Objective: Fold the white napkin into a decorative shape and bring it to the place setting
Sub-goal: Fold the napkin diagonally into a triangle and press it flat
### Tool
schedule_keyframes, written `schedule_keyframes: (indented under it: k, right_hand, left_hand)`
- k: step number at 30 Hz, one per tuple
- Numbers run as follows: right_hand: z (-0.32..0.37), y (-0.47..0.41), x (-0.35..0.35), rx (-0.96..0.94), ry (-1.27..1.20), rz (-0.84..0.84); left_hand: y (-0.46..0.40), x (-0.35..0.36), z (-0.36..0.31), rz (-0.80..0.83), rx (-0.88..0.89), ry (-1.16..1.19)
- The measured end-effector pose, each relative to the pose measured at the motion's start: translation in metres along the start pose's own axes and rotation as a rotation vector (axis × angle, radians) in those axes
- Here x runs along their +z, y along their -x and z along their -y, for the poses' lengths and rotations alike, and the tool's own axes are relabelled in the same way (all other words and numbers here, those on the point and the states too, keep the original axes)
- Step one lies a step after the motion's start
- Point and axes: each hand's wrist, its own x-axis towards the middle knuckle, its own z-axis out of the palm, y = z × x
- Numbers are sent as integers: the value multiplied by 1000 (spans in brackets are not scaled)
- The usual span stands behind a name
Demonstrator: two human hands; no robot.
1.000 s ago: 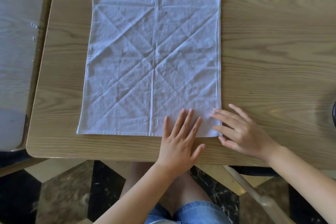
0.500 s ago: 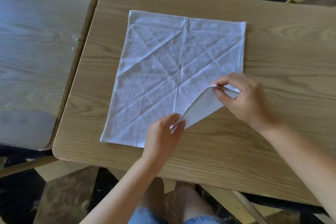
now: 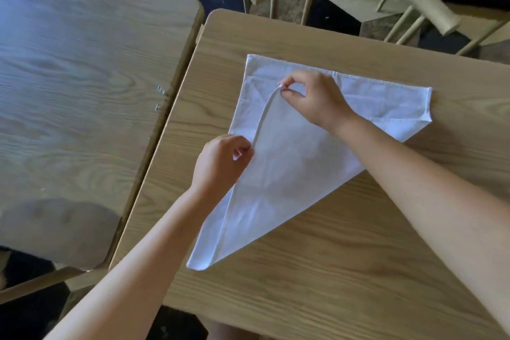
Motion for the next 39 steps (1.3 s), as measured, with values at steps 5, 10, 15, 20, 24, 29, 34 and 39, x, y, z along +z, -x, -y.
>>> schedule_keyframes:
  k: [5, 10, 15, 20, 24, 29, 34, 39]
  right_hand:
    - [-8, -39, 33, 11, 73, 80]
    - [-15, -58, 54, -81, 275, 96]
    - [-14, -66, 66, -97, 298, 41]
    - [-19, -67, 78, -117, 299, -36]
    - [-19, -67, 81, -96, 295, -70]
    - [-16, -55, 78, -67, 362, -184]
    - [-18, 19, 77, 144, 387, -268]
    - [-46, 57, 74, 268, 513, -18]
  left_hand:
    - [-29, 4, 29, -57, 4, -54]
    - [-37, 8, 40, -73, 0, -32]
    - [-38, 8, 42, -91, -26, -17]
    - [-38, 9, 43, -110, -80, 23]
    - [-37, 9, 42, -134, -75, 51]
    - [-37, 24, 32, -256, 157, -251]
    - [-76, 48, 5, -16, 341, -447]
    - [-89, 67, 14, 157, 308, -537]
